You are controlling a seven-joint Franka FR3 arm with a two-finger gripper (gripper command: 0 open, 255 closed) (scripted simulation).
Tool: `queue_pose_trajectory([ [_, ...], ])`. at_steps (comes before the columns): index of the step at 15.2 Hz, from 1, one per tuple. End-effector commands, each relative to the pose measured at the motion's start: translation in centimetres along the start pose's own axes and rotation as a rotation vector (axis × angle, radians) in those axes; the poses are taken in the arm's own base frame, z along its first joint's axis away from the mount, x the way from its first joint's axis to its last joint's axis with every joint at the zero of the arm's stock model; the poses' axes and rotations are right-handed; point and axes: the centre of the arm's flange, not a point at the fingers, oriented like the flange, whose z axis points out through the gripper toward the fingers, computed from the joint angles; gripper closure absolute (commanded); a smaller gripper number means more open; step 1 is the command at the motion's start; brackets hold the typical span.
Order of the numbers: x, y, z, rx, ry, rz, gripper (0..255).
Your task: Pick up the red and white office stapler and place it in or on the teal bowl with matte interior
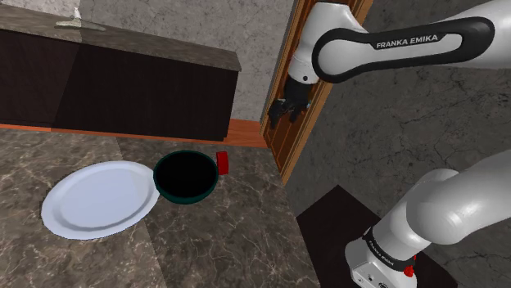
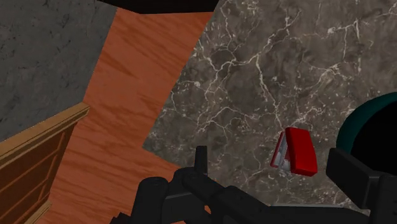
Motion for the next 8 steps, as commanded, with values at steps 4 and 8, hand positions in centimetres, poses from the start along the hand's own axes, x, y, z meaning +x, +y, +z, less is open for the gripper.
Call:
queue_pose_trajectory([
  [4,3.6,-3.3,4.4,0.012,-0.012,0.003,0],
  [8,6.4,-6.0,8.0,0.020,-0.022,0.005,0],
])
